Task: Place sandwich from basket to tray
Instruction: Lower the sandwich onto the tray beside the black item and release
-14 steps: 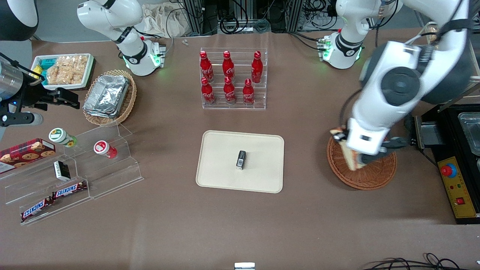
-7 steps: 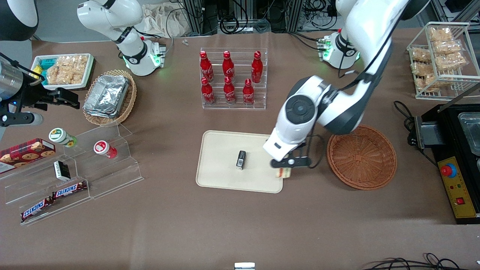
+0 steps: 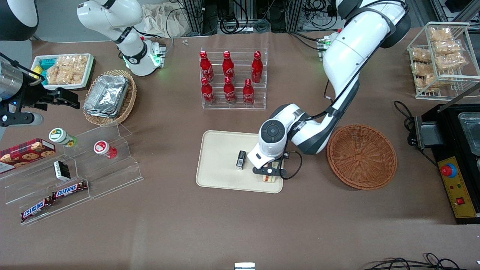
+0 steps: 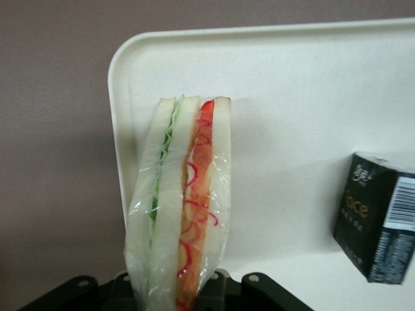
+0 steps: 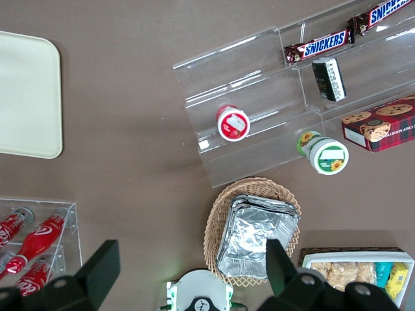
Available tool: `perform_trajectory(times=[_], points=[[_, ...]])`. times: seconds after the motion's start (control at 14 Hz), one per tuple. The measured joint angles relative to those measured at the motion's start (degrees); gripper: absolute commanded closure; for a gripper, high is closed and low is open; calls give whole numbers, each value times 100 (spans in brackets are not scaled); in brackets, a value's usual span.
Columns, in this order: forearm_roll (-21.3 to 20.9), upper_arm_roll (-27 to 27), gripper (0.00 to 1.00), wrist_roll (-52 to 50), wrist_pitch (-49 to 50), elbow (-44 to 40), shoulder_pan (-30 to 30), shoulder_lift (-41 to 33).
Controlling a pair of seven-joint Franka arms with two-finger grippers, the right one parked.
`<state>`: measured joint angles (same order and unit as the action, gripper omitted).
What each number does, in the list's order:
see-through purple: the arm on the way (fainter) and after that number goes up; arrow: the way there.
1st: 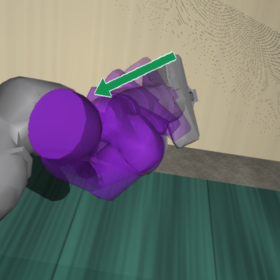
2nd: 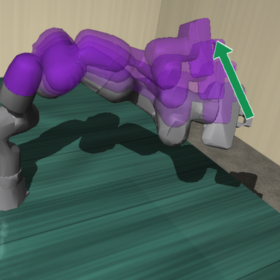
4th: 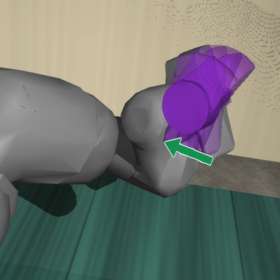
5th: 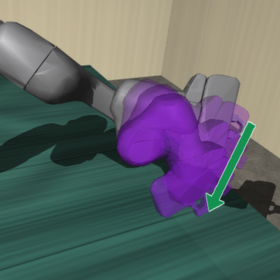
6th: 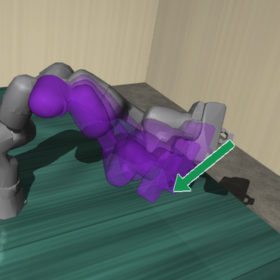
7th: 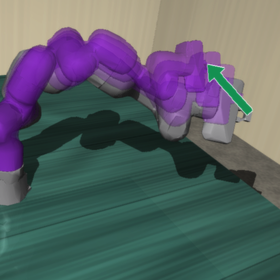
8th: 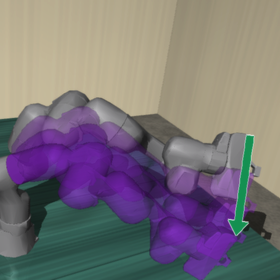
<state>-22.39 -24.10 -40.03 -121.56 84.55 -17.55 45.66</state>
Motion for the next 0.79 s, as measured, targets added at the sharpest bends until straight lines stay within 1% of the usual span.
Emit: perform_trajectory(times=[0.07,0.14,0.57,0.79], points=[[-32,1,37,1,0,0,-9,32],[-47,2,0,3,0,-1,-10,45],[-49,24,0,-1,6,-207,3,-27],[-49,36,0,-1,305,-281,74,-389]])
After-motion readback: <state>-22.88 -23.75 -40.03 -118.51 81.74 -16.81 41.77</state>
